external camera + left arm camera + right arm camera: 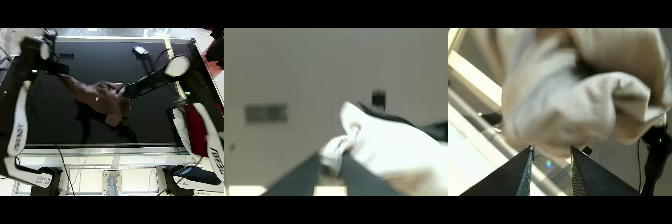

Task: Fold the shirts.

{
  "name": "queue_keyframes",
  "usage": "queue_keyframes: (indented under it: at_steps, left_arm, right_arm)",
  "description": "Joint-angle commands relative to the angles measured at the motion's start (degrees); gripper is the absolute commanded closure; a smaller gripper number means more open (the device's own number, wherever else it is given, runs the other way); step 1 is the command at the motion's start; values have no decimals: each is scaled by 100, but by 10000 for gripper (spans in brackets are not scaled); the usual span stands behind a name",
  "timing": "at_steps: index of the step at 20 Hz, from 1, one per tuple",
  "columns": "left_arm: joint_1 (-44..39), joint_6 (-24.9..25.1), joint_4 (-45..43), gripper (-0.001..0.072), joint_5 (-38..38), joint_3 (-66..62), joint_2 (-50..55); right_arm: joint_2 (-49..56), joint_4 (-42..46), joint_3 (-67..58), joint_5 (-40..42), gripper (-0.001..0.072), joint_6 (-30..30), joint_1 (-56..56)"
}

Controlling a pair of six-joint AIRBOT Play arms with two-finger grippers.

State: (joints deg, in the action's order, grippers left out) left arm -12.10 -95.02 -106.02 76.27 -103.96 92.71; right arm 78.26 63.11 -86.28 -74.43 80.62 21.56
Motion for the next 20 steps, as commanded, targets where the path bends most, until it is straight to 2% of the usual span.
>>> queue_keyframes:
  at_steps: [1, 2, 4, 8, 11, 13, 15, 17, 19, 20]
  left_arm:
    - [-7, -409, -68, 244, -595, -9, 868]
    - [-7, -402, -74, 208, -833, -11, 844]
    - [-4, -402, -308, 208, -1270, -11, 588]
    - [17, -402, -898, 208, -1392, -9, -444]
    - [153, -424, -927, 209, -1357, 37, -1294]
    - [323, -640, -927, 209, -1163, 249, -1891]
    - [579, -885, -925, 210, -874, 870, -2559]
    - [804, -1322, -879, 210, -782, 2044, -3375]
    - [831, -1934, -774, 211, -796, 3434, -4234]
    - [809, -2138, -649, 211, -837, 4087, -4618]
  right_arm:
    - [634, 131, 223, 1325, 430, -225, 109]
    - [616, 400, 214, 1716, 430, -223, 59]
    - [564, 927, -2, 1864, 433, -212, -138]
    - [339, 1521, -734, 944, 446, -168, -739]
    - [-48, 1799, -892, 492, 446, -164, -1248]
    - [-184, 1773, -885, 129, 446, -52, -1534]
    - [-184, 1751, -693, -153, 445, -55, -1683]
    - [-184, 1604, -101, -7, 444, -57, -1749]
    - [-186, 894, 852, 702, 417, -57, -1764]
    - [-186, 376, 1338, 1169, 365, -59, -1753]
